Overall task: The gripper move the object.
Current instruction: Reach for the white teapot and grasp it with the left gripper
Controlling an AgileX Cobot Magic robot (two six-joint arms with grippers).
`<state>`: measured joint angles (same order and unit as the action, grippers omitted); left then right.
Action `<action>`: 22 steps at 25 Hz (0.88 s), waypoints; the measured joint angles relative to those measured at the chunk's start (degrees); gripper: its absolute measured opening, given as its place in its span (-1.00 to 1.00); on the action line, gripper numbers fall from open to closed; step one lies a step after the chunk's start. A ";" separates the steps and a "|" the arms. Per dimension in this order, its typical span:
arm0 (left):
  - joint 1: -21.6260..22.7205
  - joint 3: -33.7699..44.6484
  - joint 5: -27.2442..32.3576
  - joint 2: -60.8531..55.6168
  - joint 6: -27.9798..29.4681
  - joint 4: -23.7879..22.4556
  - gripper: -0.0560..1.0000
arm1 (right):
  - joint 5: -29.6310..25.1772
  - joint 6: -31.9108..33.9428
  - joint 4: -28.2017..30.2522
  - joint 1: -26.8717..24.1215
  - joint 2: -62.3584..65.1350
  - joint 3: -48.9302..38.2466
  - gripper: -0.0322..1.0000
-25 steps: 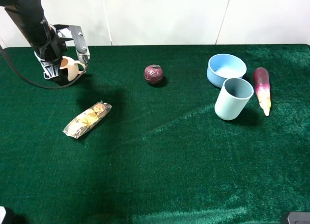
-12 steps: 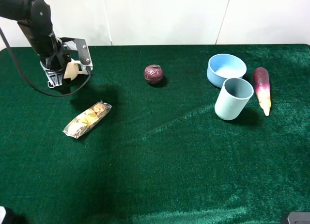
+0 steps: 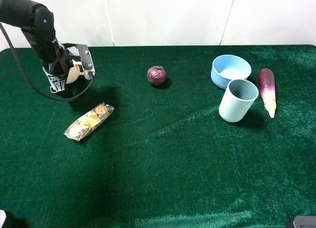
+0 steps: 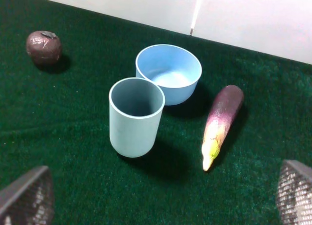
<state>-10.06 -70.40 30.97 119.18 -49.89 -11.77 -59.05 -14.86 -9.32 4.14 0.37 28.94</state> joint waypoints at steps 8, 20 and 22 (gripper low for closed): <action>0.00 -0.11 -0.98 0.71 0.00 0.00 0.70 | 0.00 0.00 0.00 0.00 0.00 0.00 0.41; 0.06 -0.16 -1.83 0.71 0.00 0.05 -0.72 | 0.06 0.00 0.00 0.00 0.00 0.00 0.41; 0.06 -0.16 -2.32 0.71 0.00 0.05 -0.75 | 0.06 0.00 0.00 0.00 0.00 0.00 0.41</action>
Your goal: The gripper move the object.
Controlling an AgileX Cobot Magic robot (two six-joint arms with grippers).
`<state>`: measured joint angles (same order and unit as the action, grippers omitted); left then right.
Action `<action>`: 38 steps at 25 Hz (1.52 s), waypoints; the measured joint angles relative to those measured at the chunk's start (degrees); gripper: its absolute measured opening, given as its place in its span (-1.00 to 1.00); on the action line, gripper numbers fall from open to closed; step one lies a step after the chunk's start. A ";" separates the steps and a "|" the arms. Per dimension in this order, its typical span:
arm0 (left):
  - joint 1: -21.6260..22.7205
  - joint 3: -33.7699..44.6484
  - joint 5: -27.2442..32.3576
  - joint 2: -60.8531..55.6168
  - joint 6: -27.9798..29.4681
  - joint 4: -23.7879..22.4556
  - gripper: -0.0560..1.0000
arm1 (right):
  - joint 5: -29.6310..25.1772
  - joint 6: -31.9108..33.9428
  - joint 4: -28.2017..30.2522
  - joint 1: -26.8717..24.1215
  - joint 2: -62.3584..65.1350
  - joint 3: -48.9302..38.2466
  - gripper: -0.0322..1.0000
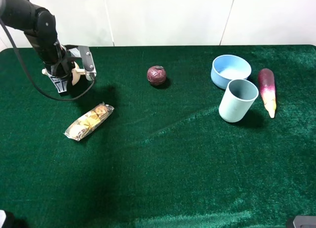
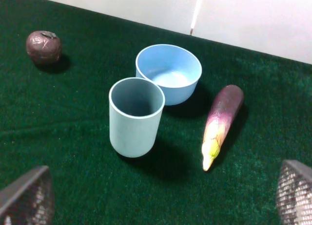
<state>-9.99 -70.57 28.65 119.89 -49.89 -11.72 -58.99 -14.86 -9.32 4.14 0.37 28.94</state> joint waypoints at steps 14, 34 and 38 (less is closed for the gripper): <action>0.00 -0.05 -0.32 -0.69 0.00 0.00 -0.76 | 0.00 0.00 0.00 0.00 0.00 0.00 0.41; -11.58 -20.29 21.33 -2.03 10.76 6.65 -0.76 | -0.06 0.05 0.00 0.00 0.00 0.00 0.41; -15.71 -20.67 19.13 -2.03 11.21 10.52 -0.76 | -0.06 0.11 0.00 0.00 0.00 0.00 0.41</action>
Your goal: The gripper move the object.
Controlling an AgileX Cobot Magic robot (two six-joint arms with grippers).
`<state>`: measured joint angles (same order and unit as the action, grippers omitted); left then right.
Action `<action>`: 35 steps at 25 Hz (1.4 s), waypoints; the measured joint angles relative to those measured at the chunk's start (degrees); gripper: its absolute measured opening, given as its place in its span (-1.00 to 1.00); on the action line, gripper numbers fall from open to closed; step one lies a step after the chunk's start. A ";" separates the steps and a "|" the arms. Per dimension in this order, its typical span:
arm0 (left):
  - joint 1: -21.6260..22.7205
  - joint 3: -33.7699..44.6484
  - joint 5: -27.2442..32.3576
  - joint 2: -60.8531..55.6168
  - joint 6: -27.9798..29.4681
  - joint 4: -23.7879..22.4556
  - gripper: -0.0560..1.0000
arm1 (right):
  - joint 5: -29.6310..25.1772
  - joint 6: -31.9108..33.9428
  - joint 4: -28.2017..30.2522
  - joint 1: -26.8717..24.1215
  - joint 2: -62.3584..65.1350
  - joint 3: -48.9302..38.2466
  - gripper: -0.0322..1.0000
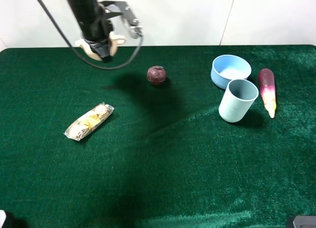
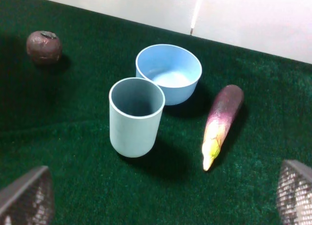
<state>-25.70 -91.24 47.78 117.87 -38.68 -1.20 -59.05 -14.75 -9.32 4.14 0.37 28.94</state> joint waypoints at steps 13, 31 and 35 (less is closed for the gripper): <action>-12.82 -0.06 -13.52 2.87 0.24 12.37 -0.76 | 0.05 0.00 0.00 0.00 0.00 0.00 0.41; -18.61 -0.17 -15.31 8.43 0.24 17.34 -0.76 | 0.05 0.05 -0.04 0.00 0.00 0.00 0.41; -18.61 -0.17 -14.30 10.10 0.24 17.28 -0.76 | 0.05 0.05 -0.04 0.00 0.00 0.00 0.41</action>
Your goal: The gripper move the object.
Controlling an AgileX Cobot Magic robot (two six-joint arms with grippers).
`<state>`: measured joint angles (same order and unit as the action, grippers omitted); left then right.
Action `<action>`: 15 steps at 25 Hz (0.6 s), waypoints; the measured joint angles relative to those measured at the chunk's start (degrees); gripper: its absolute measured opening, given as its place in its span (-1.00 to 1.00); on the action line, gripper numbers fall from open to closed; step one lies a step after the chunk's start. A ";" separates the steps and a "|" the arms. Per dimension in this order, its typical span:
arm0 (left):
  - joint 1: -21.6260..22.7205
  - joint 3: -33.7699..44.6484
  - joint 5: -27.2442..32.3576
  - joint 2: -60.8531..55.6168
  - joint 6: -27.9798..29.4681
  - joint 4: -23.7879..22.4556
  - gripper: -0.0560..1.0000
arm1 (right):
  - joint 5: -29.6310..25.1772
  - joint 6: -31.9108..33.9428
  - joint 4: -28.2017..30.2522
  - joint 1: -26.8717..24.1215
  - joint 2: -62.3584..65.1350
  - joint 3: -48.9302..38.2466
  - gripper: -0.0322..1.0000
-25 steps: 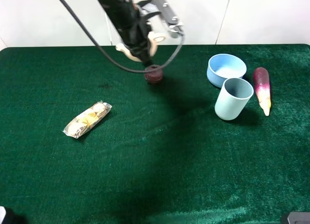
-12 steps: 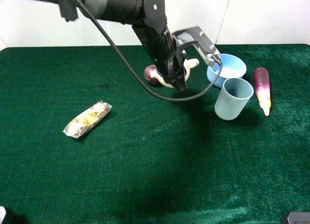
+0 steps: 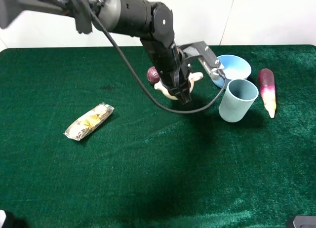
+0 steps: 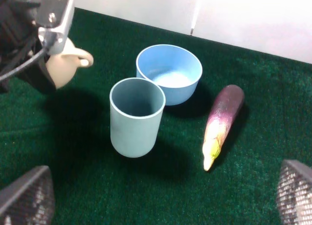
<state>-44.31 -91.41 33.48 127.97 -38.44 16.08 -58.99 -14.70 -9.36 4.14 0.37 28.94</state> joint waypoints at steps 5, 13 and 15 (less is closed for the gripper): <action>0.00 0.00 0.70 1.87 0.00 -1.19 -0.76 | -0.06 0.00 -0.17 0.00 0.00 0.00 0.41; 0.00 0.00 0.82 2.21 0.00 -1.58 -0.76 | -0.01 0.00 -0.19 0.00 0.00 0.00 0.41; 0.00 0.00 0.82 2.21 0.00 -1.58 -0.76 | -0.01 0.06 -0.19 0.00 0.00 0.00 0.41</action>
<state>-44.31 -91.41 34.30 130.18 -38.44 14.50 -59.00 -14.64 -9.55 4.14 0.37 28.94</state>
